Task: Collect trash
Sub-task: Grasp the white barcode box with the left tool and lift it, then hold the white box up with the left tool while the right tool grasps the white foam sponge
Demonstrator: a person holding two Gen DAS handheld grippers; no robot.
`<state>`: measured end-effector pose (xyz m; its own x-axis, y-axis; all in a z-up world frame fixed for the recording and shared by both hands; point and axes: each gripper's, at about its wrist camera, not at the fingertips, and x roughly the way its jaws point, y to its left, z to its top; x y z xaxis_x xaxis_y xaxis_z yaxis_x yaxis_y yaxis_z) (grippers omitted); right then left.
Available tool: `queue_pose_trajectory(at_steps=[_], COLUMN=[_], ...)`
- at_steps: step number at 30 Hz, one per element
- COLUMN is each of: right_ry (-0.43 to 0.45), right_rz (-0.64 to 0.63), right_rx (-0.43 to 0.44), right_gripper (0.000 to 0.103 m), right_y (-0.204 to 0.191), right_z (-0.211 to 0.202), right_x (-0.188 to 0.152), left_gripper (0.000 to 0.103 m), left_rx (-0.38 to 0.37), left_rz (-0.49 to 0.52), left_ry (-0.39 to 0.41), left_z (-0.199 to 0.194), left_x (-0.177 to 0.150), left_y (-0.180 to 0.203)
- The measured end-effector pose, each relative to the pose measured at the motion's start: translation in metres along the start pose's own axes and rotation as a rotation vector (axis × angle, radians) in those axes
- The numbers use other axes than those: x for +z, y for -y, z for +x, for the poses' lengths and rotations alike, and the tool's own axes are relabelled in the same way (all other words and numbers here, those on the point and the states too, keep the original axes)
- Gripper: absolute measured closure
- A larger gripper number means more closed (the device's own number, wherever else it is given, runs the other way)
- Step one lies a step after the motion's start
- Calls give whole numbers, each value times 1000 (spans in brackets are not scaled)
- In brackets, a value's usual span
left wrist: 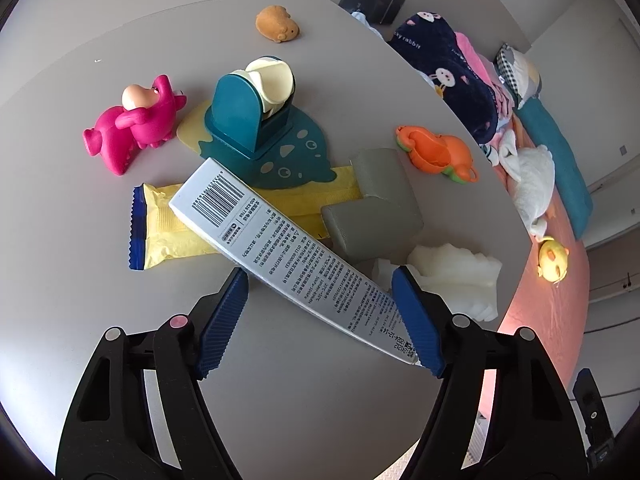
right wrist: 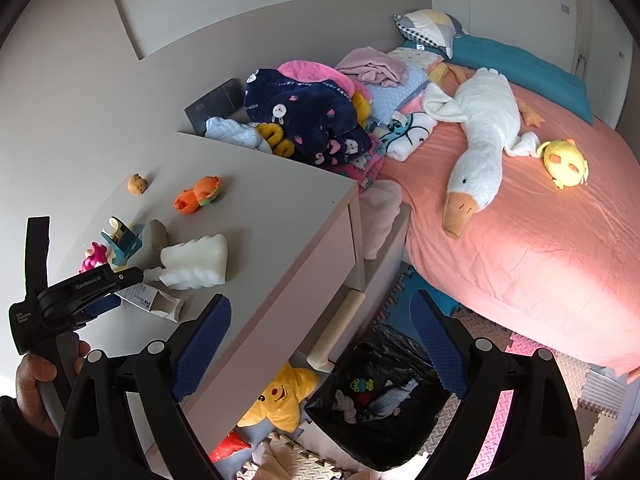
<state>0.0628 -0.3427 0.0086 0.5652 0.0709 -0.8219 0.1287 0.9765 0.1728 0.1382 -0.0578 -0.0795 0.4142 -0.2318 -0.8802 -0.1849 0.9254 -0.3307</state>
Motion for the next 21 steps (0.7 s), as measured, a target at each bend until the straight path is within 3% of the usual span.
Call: queue_pose_trajectory(at_steps=[6, 10, 13, 21], right_ry=[-17, -28, -34, -52], right_rz=[-30, -49, -60, -104], right_rx=[12, 17, 20, 51], right_gripper=[12, 12, 12, 12], right_y=[-12, -19, -23, -40], right_z=[6, 9, 11, 18], right_x=[1, 1, 1, 6], left_gripper=[35, 62, 71, 72], left_rx=[0, -64, -52, -45], left_rz=[-49, -58, -30, 56], left_ry=[-6, -2, 26, 59], left_z=[2, 0, -6, -33], left_x=[11, 13, 13, 5], left_y=[-8, -8, -5, -9])
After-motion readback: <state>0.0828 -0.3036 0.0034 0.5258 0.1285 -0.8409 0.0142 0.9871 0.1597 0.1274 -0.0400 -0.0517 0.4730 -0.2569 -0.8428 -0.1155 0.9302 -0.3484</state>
